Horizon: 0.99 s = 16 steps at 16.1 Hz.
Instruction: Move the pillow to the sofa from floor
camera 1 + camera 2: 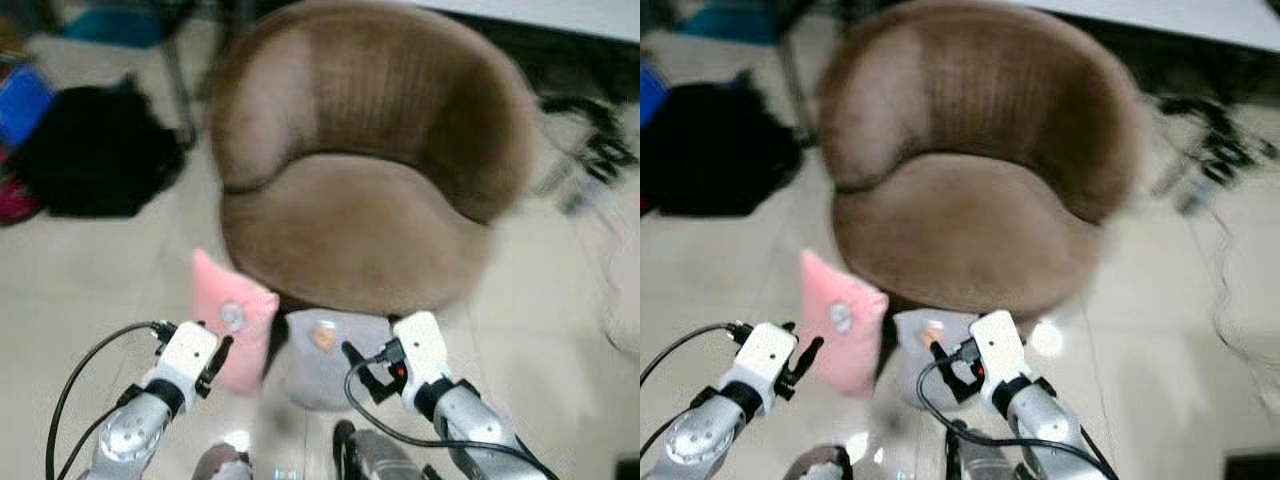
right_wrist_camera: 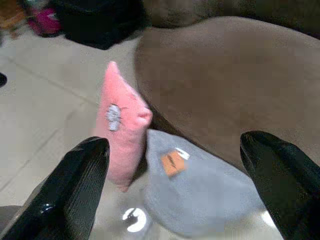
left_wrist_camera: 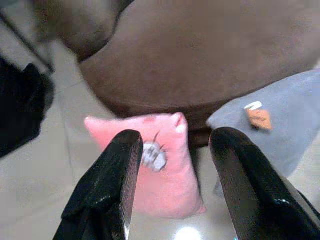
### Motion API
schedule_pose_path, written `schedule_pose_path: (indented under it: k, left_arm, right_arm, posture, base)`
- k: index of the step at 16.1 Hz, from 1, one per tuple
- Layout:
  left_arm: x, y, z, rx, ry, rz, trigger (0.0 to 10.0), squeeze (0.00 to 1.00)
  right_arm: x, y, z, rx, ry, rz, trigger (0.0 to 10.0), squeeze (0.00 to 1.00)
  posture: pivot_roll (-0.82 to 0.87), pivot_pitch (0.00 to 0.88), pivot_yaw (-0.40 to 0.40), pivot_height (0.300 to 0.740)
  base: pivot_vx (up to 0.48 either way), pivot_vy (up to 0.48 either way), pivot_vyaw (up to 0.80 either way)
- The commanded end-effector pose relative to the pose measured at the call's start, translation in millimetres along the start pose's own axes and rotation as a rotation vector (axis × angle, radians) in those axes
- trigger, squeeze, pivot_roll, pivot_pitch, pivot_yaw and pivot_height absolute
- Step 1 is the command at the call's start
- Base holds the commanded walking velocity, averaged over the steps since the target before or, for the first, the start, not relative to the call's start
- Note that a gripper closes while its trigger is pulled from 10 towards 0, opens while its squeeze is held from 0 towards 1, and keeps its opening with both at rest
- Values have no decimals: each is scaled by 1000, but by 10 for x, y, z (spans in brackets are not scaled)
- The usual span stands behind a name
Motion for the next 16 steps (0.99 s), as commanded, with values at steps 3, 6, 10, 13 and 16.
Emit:
schedule_pose_path:
  k: [3, 6, 10, 13, 16]
  left_arm:
    - [-47, 3, -6, -4, -22, -21, 10000, 0]
    - [-47, -5, 42, -21, -78, -37, 10000, 0]
    - [-43, 1, 57, -22, -113, -39, 10000, 0]
    - [-33, 15, 11, -4, -42, -6, 10000, 0]
    - [-30, 23, 27, -17, -60, -7, 10000, 0]
  right_arm:
    - [-35, 22, -57, 18, 0, -6, 10000, 0]
    - [-40, 25, -45, 15, -4, -2, 10000, 0]
    - [-38, 32, -37, 18, 17, 8, 10000, 4]
    - [-32, 31, -34, 18, 23, 17, 10000, 12]
    - [-17, 32, -38, 21, 18, 26, 10000, 4]
  posture:
    - [-24, 212, -87, 740]
    - [-26, 230, -94, 740]
    - [-25, 232, -95, 740]
    - [-25, 232, -95, 740]
    - [-27, 234, -94, 740]
  base:
    - [0, 0, -800]
    - [0, -294, -533]
    - [0, -472, -400]
    - [0, -315, 0]
    - [0, 0, 0]
Point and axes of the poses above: a point about 5 cm out from each wrist's last joint towards the gripper, its own y axis pointing back from the gripper into the wrist, its own z axis along the axis of the wrist's last joint, x = y × z, the point moved 4 cm from there along -y, pointing out of the wrist towards the gripper
